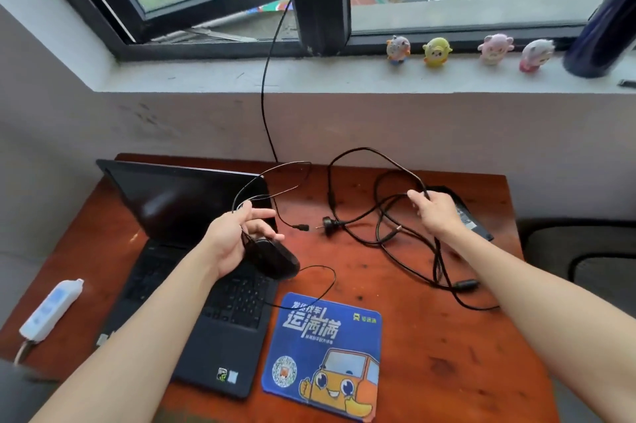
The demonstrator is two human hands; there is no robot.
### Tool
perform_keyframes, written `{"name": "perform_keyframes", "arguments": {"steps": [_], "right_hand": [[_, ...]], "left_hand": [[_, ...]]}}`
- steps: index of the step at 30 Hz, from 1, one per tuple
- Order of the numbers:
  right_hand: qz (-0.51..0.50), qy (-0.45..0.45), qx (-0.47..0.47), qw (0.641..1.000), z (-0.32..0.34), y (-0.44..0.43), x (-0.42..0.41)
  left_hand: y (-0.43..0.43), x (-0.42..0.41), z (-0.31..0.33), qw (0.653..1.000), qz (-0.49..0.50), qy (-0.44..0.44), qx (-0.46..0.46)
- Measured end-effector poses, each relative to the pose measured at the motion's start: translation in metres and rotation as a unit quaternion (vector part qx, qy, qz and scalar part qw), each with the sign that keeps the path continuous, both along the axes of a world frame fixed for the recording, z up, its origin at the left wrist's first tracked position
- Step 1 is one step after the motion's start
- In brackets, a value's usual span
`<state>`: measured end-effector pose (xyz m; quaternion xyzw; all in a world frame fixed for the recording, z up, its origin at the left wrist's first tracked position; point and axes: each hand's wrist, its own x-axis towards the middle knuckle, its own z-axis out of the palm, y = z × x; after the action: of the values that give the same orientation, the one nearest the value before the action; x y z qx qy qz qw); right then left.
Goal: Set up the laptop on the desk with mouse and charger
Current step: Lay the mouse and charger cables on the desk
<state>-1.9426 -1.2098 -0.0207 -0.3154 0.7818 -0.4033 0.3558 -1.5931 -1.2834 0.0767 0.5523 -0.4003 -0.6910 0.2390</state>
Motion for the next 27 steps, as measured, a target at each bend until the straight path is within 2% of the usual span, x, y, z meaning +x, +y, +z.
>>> {"name": "perform_keyframes", "arguments": {"steps": [3,6,8,9,11,14,17,20,23,27], "right_hand": [[-0.047,0.032,0.066,0.996,-0.017,0.011,-0.023],[-0.01,0.077,0.185,0.98,-0.024,0.021,-0.031],[0.014,0.16,0.232,0.959,-0.017,0.022,-0.025],[0.021,0.215,0.228,0.949,-0.01,0.021,-0.02],[0.048,0.326,0.154,0.932,0.01,0.016,0.0],[0.129,0.4,-0.009,0.907,0.048,0.002,0.047],[0.27,0.323,-0.083,0.903,0.076,-0.012,0.113],[0.399,0.231,-0.069,0.885,0.076,-0.02,0.178],[0.466,0.189,-0.012,0.864,0.057,-0.029,0.228],[0.471,0.165,0.085,0.862,0.019,-0.044,0.286]], "left_hand": [[0.007,0.021,-0.001,0.998,0.03,-0.045,-0.021],[0.014,0.044,-0.007,0.996,0.06,-0.072,-0.008],[0.02,0.059,-0.009,0.994,0.06,-0.089,0.004],[0.021,0.065,-0.01,0.994,0.049,-0.098,0.008],[0.025,0.078,-0.007,0.994,0.016,-0.109,0.011],[0.024,0.092,0.002,0.991,-0.059,-0.122,0.006],[0.018,0.104,0.01,0.973,-0.143,-0.178,-0.029],[0.008,0.116,0.013,0.949,-0.187,-0.24,-0.086],[-0.004,0.128,0.007,0.893,-0.213,-0.358,-0.173],[-0.022,0.151,-0.018,0.808,-0.261,-0.479,-0.225]]}}
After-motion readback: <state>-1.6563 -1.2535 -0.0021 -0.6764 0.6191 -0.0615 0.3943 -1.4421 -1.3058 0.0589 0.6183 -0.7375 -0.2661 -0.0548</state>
